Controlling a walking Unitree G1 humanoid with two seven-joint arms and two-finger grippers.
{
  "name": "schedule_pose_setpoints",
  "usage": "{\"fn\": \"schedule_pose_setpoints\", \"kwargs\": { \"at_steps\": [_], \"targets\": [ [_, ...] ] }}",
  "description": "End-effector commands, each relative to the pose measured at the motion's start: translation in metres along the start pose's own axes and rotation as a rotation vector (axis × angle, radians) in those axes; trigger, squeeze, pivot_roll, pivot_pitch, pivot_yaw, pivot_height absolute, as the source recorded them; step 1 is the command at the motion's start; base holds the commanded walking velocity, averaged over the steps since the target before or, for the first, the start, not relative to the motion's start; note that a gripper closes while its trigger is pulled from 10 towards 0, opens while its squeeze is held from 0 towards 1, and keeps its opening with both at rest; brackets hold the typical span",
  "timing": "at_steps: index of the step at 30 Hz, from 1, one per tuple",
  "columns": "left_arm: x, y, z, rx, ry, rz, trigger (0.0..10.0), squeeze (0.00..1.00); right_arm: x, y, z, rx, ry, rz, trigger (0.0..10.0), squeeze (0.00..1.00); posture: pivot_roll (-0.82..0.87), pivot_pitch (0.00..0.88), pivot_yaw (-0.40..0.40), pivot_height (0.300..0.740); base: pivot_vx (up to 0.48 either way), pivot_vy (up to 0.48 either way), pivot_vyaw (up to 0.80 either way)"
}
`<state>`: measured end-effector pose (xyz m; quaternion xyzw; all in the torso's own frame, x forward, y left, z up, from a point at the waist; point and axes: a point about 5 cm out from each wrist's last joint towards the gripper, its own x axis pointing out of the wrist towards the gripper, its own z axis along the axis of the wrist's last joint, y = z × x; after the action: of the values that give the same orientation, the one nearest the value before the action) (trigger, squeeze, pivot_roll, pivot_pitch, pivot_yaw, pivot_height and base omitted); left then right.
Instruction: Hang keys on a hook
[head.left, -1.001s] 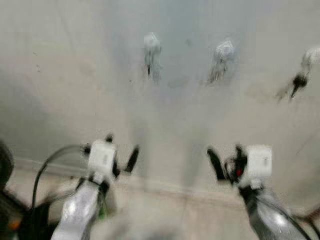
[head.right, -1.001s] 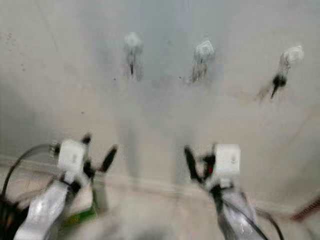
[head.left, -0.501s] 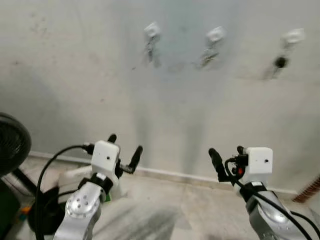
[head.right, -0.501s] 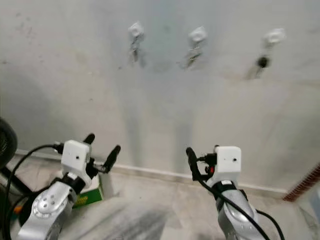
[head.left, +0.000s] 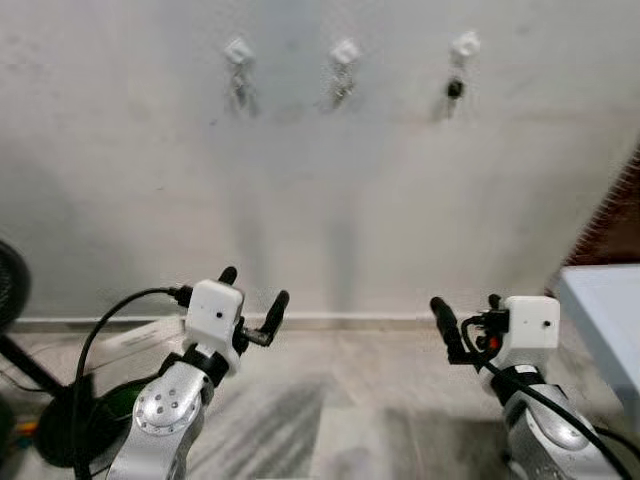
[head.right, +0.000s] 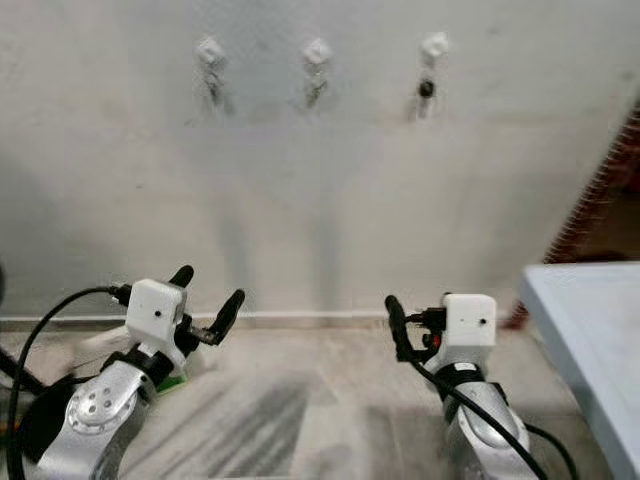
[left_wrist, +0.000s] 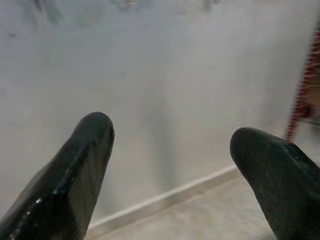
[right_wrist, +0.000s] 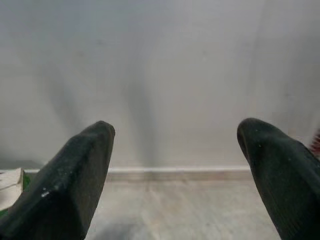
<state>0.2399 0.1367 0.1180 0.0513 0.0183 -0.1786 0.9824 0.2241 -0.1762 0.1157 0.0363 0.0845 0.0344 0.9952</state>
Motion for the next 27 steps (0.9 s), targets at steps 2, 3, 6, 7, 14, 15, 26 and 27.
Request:
{"fn": "schedule_pose_setpoints", "kwargs": {
  "at_steps": [2,3,6,7,14,15,26,27],
  "targets": [
    [-0.002,0.0042,0.0002,0.008,0.003,0.017,10.0,0.0,0.0017,0.0052,0.0032,0.001,-0.011,0.023,10.0,0.0,0.03,0.0,0.02,0.74,-0.319,0.0,0.0],
    [-0.0019,0.0043,0.0001,0.007,0.004,0.02,10.0,0.0,0.0026,0.005,0.0035,0.0,-0.011,0.024,10.0,0.0,0.02,0.0,0.016,0.74,-0.307,0.0,0.0],
    [-0.0018,0.0043,-0.0001,0.006,0.005,0.021,10.0,0.0,0.0033,0.005,0.0036,-0.001,-0.012,0.024,10.0,0.0,0.02,0.0,0.015,0.74,-0.309,0.0,0.0],
    [-0.0018,0.0043,-0.0001,0.006,0.005,0.021,10.0,0.0,0.0033,0.005,0.0036,-0.001,-0.012,0.024,10.0,0.0,0.02,0.0,0.015,0.74,-0.311,0.0,0.0],
    [-0.0007,0.0041,0.0,0.005,0.001,0.017,10.0,0.0,0.0046,0.0051,0.004,-0.001,-0.014,0.024,10.0,0.0,0.02,0.0,0.017,0.74,-0.307,0.0,0.0],
    [-0.0006,0.004,-0.0001,0.004,0.001,0.017,10.0,0.0,0.0048,0.0051,0.0041,-0.001,-0.014,0.023,10.0,0.0,0.02,0.0,0.017,0.74,-0.307,0.0,0.0],
    [0.0008,0.0045,0.0004,0.005,-0.001,0.017,10.0,0.0,0.0068,0.0048,0.0041,0.003,-0.014,0.02,10.0,0.0,0.02,0.0,0.019,0.74,-0.306,0.0,0.0],
    [0.0007,0.0046,0.0003,0.005,-0.001,0.018,10.0,0.0,0.0069,0.005,0.004,0.003,-0.015,0.021,10.0,0.0,0.02,0.0,0.019,0.74,-0.307,0.0,0.0]
  ]
}}
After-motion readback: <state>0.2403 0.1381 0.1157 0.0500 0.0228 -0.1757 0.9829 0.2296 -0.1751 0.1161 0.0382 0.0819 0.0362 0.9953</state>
